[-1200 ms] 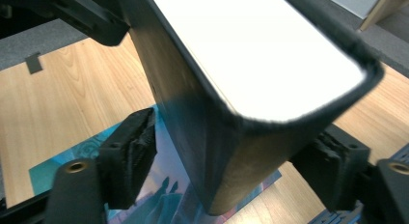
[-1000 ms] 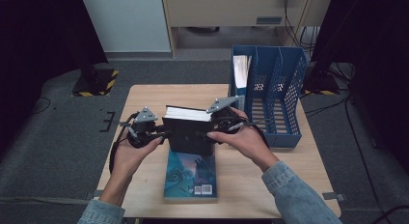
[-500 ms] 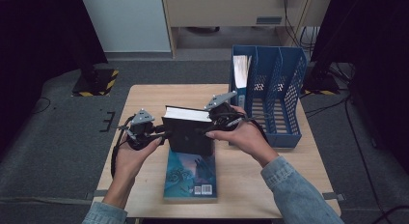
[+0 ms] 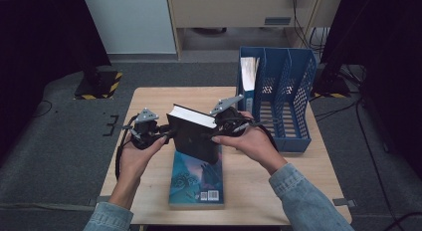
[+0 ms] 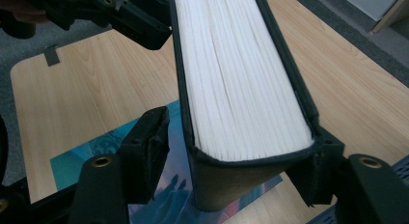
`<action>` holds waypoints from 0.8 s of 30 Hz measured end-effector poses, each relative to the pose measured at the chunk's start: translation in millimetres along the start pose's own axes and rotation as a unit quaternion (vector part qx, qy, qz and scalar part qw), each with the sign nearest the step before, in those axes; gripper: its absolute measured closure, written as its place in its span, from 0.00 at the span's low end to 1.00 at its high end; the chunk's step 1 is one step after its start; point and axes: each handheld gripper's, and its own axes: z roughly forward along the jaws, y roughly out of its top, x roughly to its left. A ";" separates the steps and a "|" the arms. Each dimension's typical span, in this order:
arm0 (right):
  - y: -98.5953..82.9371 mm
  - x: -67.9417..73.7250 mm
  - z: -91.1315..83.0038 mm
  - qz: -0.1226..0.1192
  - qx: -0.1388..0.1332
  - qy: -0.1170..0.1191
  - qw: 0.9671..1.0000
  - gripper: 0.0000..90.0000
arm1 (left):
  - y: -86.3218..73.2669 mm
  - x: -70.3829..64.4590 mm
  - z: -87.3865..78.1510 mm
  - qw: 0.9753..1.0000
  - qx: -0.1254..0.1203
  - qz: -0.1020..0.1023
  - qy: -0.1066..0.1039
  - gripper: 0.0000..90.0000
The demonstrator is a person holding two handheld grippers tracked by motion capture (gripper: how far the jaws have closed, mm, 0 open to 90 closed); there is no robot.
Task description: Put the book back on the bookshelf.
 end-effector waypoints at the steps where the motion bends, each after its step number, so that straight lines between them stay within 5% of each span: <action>1: 0.2 -0.4 0.7 0.003 -0.002 0.003 1.000 0.43 | 0.0 -0.1 0.4 1.000 -0.001 0.000 -0.003 0.68; 24: 27.9 -0.7 23.5 -0.024 0.014 0.016 0.999 0.39 | -1.4 -1.2 0.2 1.000 -0.006 0.005 -0.003 0.66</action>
